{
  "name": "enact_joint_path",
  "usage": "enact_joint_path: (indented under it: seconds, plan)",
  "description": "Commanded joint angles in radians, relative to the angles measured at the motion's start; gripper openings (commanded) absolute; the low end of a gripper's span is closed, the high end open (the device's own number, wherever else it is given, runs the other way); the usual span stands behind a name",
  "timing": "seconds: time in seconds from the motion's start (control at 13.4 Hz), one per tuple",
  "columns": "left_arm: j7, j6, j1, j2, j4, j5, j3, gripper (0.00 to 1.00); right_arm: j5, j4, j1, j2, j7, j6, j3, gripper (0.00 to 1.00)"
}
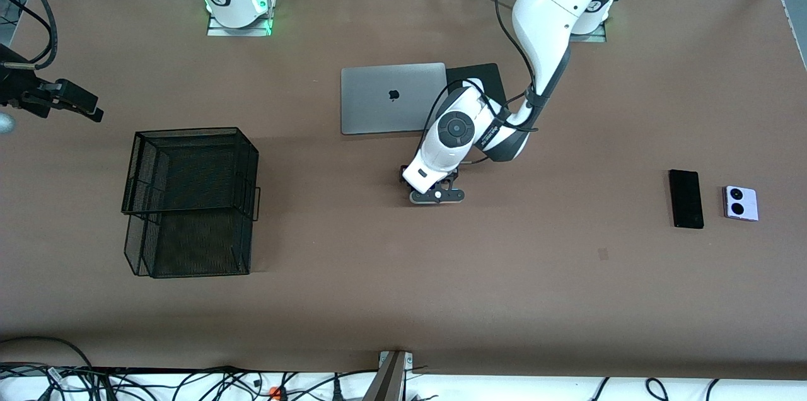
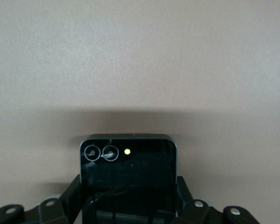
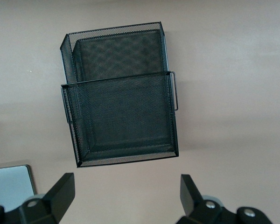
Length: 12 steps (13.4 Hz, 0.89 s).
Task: Place phones with both arms
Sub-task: 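Carry the flip phone to mid-table and release it with the left gripper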
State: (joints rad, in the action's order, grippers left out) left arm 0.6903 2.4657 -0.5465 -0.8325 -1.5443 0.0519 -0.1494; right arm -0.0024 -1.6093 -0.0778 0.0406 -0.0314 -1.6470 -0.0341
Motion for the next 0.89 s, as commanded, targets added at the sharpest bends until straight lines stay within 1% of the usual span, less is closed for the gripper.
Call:
enact_joint_path:
  seconds: [0.0,0.07,0.15,0.3,0.45,0.6,0.67,0.75,0.82]
  plan:
    - [0.017,0.006,-0.012,-0.002,0.023,-0.003,0.016,1.0,0.004,-0.014,0.001,-0.008,0.013,-0.01,-0.001,1.0]
    - [0.017,-0.014,-0.003,0.016,0.021,-0.003,0.018,1.0,0.004,-0.014,0.001,-0.007,0.013,-0.01,-0.001,1.0]
    - [0.017,-0.063,0.008,0.042,0.018,-0.003,0.019,1.0,0.004,-0.014,0.001,-0.005,0.013,-0.01,-0.001,1.0]
    - [0.015,-0.196,0.043,0.111,0.026,-0.003,0.031,1.0,0.007,-0.012,0.01,0.008,0.013,-0.022,-0.001,1.0]
    - [0.002,-0.347,0.129,0.205,0.029,-0.003,0.031,1.0,0.009,-0.008,0.036,0.051,-0.002,-0.059,-0.003,1.0]
    - [0.003,-0.466,0.203,0.274,0.032,-0.003,0.033,1.0,0.015,-0.004,0.075,0.097,-0.019,-0.095,-0.006,1.0]
    - [0.002,-0.511,0.247,0.292,0.032,-0.006,0.04,1.0,0.016,-0.003,0.093,0.125,-0.069,-0.115,-0.021,1.0]
    - [-0.006,-0.548,0.299,0.308,0.032,-0.035,0.047,1.0,0.007,-0.001,0.108,0.151,-0.141,-0.143,-0.056,1.0]
    - [-0.07,-0.586,0.35,0.323,0.032,-0.097,0.044,1.0,0.002,-0.001,0.108,0.169,-0.186,-0.178,-0.097,1.0]
